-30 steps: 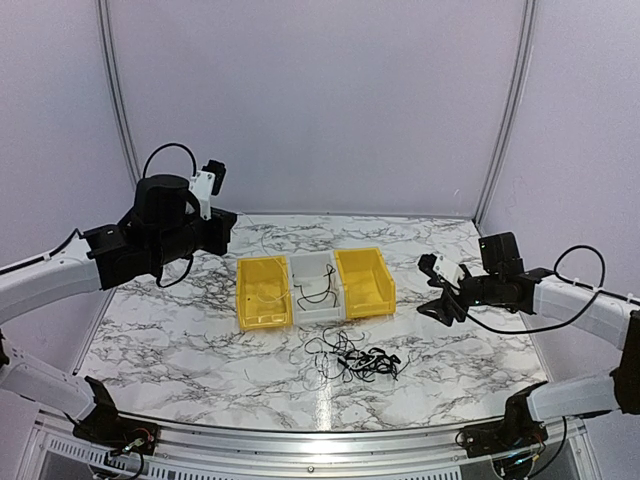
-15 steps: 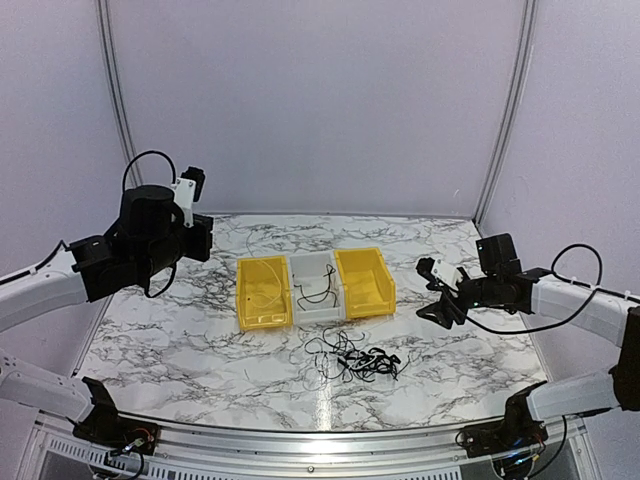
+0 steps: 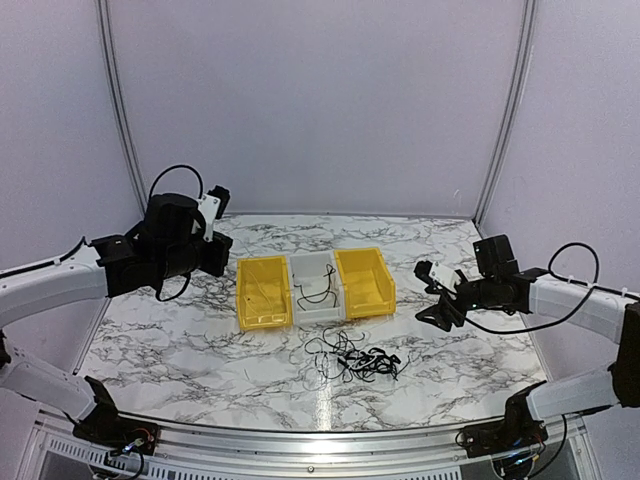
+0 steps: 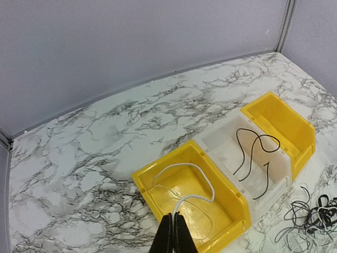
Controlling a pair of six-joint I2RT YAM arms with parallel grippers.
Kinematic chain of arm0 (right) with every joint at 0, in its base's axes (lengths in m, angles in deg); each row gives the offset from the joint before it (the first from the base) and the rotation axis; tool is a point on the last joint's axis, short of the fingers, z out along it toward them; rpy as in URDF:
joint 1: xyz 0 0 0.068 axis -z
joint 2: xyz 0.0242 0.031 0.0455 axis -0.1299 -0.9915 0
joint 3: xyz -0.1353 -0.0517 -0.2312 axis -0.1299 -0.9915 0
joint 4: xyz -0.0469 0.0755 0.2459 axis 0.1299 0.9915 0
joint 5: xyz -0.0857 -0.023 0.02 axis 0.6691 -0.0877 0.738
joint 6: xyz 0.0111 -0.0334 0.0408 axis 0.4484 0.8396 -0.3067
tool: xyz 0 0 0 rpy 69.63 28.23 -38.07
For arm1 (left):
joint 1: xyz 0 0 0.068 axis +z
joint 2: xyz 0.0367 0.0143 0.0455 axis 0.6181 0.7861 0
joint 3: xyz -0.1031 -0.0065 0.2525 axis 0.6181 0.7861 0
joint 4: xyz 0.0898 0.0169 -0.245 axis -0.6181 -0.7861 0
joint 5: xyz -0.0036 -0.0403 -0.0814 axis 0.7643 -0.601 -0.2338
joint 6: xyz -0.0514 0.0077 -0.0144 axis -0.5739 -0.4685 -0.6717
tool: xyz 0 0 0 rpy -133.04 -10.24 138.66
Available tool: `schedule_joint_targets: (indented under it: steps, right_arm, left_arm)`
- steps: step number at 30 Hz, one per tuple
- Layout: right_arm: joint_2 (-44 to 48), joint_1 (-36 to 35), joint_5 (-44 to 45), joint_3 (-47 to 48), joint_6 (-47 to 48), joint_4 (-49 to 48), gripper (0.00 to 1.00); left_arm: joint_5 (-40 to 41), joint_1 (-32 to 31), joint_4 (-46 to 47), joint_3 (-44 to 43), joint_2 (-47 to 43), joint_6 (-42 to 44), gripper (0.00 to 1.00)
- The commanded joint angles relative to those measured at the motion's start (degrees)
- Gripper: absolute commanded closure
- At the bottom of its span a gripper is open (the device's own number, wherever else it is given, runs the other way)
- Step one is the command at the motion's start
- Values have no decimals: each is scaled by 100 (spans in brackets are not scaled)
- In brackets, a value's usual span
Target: Untangle the cables
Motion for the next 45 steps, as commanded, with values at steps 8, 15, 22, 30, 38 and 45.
schedule_joint_targets:
  steps: [8, 15, 22, 30, 38, 45]
  right_arm:
    - [-244, -68, 98, 324, 170, 235, 25]
    - [-310, -111, 110, 322, 208, 258, 25]
    - [-363, -126, 132, 321, 230, 283, 25]
    - [-594, -270, 248, 399, 271, 378, 26]
    - [-754, -422, 382, 429, 284, 441, 27]
    - [-701, -421, 409, 421, 267, 451, 27]
  left_arm:
    - [-1443, 16, -154, -375, 1190, -579, 100]
    - [-1176, 16, -325, -712, 2098, -692, 100]
    - [-317, 24, -931, -998, 2496, -704, 100]
    - [218, 45, -1201, -662, 1907, -655, 100]
    - [236, 95, -1837, -1406, 2593, -472, 100]
    - [833, 95, -2706, -2008, 2882, -191, 100]
